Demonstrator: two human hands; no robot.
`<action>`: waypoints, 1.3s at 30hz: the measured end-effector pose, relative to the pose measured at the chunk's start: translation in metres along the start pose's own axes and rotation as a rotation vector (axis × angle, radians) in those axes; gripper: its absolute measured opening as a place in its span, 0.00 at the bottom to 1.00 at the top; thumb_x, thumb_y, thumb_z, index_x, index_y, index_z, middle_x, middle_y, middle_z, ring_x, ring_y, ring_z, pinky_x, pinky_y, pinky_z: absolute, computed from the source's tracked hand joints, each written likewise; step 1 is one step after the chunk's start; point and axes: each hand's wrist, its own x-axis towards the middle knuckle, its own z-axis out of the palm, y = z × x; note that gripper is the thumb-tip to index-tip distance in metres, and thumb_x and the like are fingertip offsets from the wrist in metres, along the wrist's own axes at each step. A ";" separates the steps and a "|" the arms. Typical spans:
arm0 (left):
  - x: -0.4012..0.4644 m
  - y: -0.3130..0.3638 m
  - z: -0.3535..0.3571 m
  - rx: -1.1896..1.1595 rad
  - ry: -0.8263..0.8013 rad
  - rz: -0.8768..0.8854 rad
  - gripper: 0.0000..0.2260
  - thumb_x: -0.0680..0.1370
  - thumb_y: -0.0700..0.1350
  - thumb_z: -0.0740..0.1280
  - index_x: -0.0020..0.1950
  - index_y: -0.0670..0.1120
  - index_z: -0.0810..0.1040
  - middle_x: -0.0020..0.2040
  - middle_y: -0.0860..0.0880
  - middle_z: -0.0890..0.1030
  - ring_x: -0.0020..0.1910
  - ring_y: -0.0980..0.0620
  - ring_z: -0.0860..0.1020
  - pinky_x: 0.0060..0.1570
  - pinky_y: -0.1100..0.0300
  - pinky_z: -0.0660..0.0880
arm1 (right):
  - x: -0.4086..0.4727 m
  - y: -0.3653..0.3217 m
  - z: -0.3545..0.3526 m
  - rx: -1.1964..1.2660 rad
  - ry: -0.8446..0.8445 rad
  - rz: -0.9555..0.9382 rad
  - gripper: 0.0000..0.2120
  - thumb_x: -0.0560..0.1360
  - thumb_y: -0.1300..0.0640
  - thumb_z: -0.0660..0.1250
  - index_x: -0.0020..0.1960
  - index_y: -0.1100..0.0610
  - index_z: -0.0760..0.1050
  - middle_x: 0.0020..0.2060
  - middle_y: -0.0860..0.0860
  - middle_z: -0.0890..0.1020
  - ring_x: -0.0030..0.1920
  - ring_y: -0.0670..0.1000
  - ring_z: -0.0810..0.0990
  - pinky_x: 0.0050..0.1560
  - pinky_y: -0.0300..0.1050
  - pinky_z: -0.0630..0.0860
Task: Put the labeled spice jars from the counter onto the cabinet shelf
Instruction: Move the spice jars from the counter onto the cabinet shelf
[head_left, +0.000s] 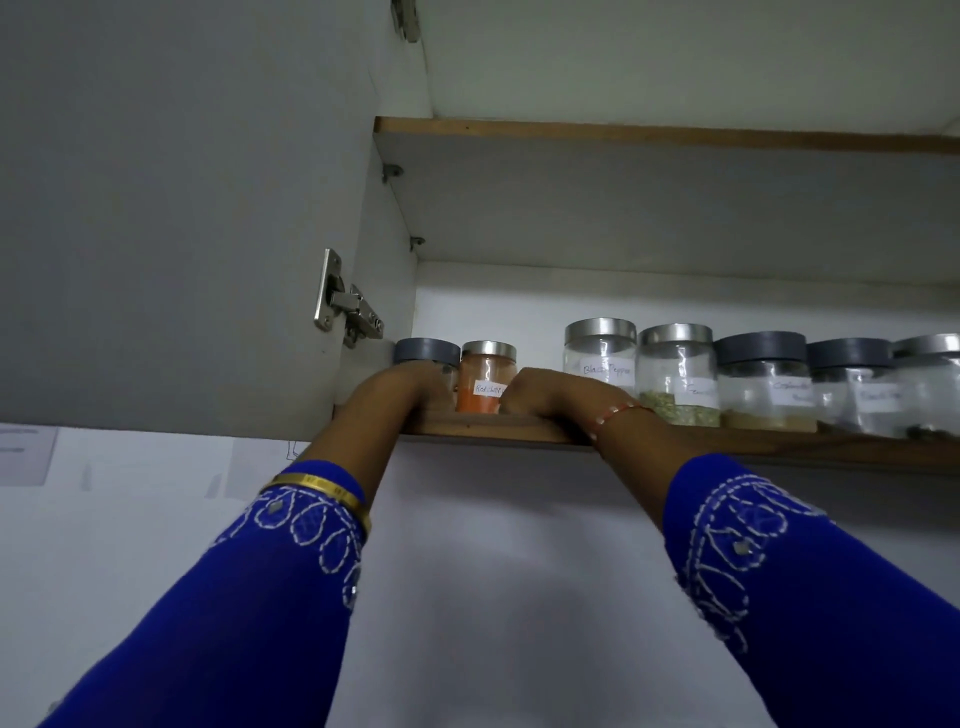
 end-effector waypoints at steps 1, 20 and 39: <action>-0.001 0.000 0.001 -0.013 0.027 0.019 0.10 0.77 0.39 0.61 0.54 0.36 0.77 0.57 0.39 0.78 0.50 0.45 0.75 0.54 0.54 0.72 | -0.003 0.001 -0.003 0.026 0.033 -0.038 0.14 0.77 0.59 0.59 0.33 0.54 0.66 0.33 0.48 0.70 0.36 0.48 0.71 0.32 0.35 0.63; -0.091 0.054 0.059 0.077 0.596 0.437 0.17 0.81 0.50 0.51 0.50 0.45 0.78 0.47 0.43 0.81 0.46 0.45 0.78 0.44 0.56 0.71 | -0.111 0.078 -0.004 -0.053 0.378 -0.108 0.19 0.81 0.48 0.50 0.42 0.56 0.74 0.45 0.58 0.81 0.48 0.58 0.78 0.42 0.44 0.66; -0.066 0.158 0.039 -0.010 -0.207 0.251 0.26 0.81 0.55 0.45 0.75 0.43 0.53 0.77 0.45 0.54 0.75 0.46 0.55 0.71 0.53 0.52 | -0.095 0.129 -0.051 -0.045 0.050 0.167 0.20 0.80 0.61 0.51 0.70 0.65 0.65 0.70 0.60 0.67 0.69 0.58 0.68 0.69 0.48 0.65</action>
